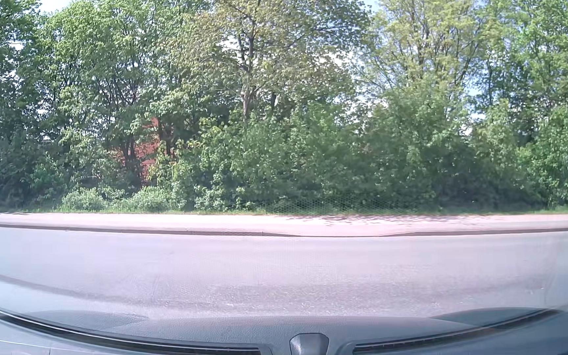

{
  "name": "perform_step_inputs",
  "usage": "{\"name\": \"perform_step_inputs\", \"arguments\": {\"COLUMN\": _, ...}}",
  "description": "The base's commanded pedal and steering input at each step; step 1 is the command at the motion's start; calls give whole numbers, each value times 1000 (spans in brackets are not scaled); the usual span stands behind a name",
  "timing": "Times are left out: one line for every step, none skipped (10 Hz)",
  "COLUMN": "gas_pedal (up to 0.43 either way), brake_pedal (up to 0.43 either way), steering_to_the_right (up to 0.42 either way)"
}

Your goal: Follow the waypoints while adhering to traffic rules and regulations

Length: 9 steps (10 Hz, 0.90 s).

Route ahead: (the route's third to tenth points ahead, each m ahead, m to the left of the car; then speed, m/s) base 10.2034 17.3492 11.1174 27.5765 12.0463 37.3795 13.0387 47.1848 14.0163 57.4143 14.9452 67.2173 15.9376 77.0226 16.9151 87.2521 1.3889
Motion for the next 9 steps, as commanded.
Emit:
{"name": "perform_step_inputs", "arguments": {"gas_pedal": 47, "brake_pedal": 0, "steering_to_the_right": -452}}
{"name": "perform_step_inputs", "arguments": {"gas_pedal": 59, "brake_pedal": 0, "steering_to_the_right": -497}}
{"name": "perform_step_inputs", "arguments": {"gas_pedal": 87, "brake_pedal": 0, "steering_to_the_right": -540}}
{"name": "perform_step_inputs", "arguments": {"gas_pedal": 87, "brake_pedal": 0, "steering_to_the_right": -575}}
{"name": "perform_step_inputs", "arguments": {"gas_pedal": 98, "brake_pedal": 0, "steering_to_the_right": -626}}
{"name": "perform_step_inputs", "arguments": {"gas_pedal": 98, "brake_pedal": 0, "steering_to_the_right": -661}}
{"name": "perform_step_inputs", "arguments": {"gas_pedal": 98, "brake_pedal": 0, "steering_to_the_right": -665}}
{"name": "perform_step_inputs", "arguments": {"gas_pedal": 98, "brake_pedal": 0, "steering_to_the_right": -648}}
{"name": "perform_step_inputs", "arguments": {"gas_pedal": 98, "brake_pedal": 0, "steering_to_the_right": -634}}
